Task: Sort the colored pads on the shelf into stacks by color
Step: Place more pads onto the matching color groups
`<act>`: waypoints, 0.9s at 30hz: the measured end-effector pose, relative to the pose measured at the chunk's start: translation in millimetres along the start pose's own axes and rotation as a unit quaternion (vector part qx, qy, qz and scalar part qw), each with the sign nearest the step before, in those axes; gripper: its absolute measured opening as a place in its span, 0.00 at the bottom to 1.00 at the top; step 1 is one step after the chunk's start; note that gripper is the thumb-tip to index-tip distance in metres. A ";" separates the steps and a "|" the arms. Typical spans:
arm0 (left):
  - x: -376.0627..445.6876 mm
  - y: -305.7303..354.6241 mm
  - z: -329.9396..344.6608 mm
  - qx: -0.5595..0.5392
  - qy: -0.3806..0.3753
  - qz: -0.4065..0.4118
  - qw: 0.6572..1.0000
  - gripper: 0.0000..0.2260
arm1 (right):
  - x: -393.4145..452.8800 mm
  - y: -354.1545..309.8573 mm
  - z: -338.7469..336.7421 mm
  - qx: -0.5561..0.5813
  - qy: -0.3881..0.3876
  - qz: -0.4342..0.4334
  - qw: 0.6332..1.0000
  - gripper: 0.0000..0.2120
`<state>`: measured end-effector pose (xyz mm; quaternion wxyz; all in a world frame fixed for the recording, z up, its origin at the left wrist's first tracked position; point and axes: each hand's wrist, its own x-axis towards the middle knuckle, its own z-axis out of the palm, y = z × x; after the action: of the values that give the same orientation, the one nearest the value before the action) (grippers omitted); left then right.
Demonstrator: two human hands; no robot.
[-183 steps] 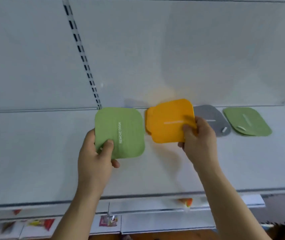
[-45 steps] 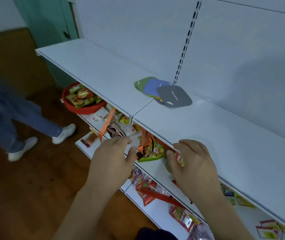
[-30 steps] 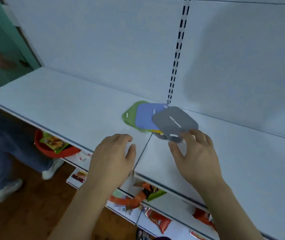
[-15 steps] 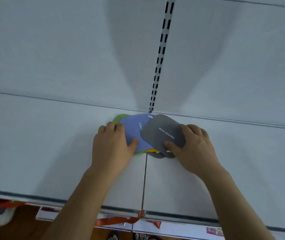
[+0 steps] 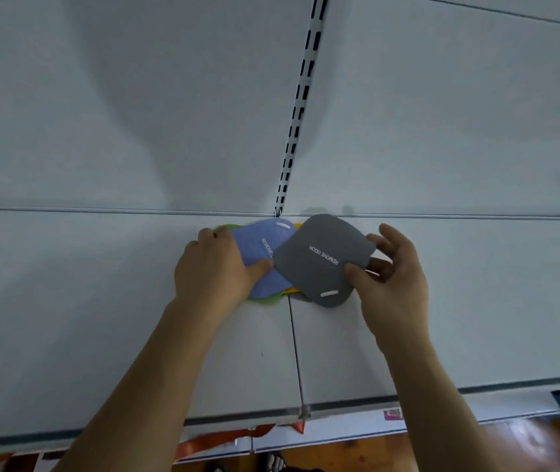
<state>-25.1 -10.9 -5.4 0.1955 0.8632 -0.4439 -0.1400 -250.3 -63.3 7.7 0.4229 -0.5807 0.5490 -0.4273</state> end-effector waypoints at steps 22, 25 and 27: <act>-24.0 13.6 -3.5 -0.192 0.028 0.058 0.979 0.10 | -7.5 40.9 7.1 -0.320 -0.028 -0.146 0.936 0.33; -18.9 12.9 -5.2 -0.184 -0.001 0.060 0.981 0.08 | -13.7 36.0 5.7 -0.257 -0.034 -0.128 0.957 0.35; -18.8 15.0 -3.3 -0.172 0.016 0.075 0.982 0.06 | -21.4 33.5 2.2 -0.205 -0.024 -0.106 0.973 0.34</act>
<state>-45.0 -2.7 5.7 0.3578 0.7832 -0.4735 -0.1853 -258.1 -43.2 -25.7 0.2605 -0.7201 0.5496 -0.3340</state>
